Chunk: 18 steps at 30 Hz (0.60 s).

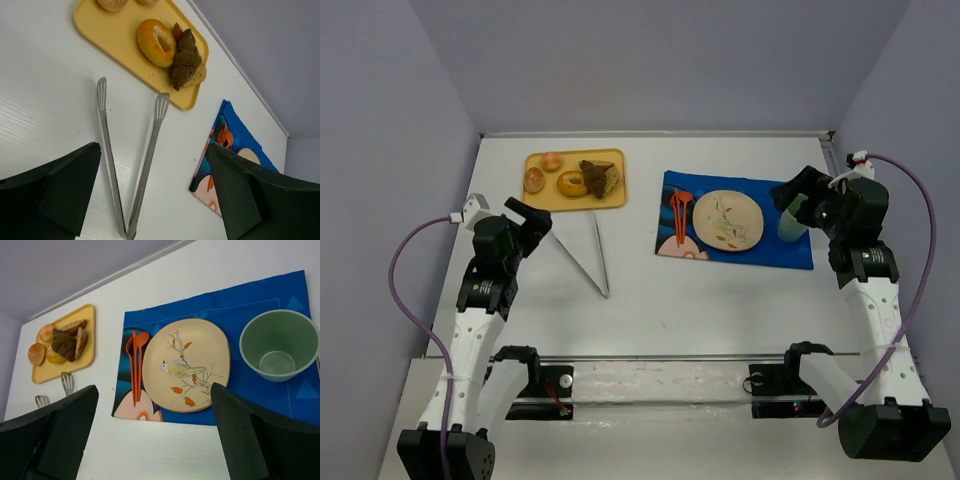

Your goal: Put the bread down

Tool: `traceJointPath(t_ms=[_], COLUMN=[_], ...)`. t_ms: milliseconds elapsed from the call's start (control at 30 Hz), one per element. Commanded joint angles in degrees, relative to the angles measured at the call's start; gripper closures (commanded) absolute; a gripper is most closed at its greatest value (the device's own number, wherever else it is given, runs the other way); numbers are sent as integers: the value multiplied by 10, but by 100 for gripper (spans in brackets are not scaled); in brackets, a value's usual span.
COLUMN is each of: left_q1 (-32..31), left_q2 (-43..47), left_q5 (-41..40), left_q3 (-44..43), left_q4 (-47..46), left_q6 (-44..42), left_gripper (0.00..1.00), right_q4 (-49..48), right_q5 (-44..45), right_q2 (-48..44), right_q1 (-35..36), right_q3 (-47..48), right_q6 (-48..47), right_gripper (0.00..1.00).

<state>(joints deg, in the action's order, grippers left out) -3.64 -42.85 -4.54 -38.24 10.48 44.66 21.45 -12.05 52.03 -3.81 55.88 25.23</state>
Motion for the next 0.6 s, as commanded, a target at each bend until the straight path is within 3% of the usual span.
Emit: traceJointPath(t_ms=[0, 233, 467, 567], left_q1=[3, -10, -151, -174], left_q2=[-8, -46, -106, -129], left_q5=[20, 33, -45, -52], left_q3=[-10, -5, 18, 38], left_q4=[-19, -14, 24, 27], left_q6=[-10, -17, 23, 42], left_gripper=[1, 1, 1, 1], right_q4=[-13, -22, -22, -22], right_q5=[-15, -25, -44, -43], right_q2=[-7, -6, -6, -4], right_q1=[-3, -3, -3, -3], right_q3=[3, -9, -16, -19], right_q6=[-9, -1, -5, -8], right_gripper=[0, 0, 0, 0])
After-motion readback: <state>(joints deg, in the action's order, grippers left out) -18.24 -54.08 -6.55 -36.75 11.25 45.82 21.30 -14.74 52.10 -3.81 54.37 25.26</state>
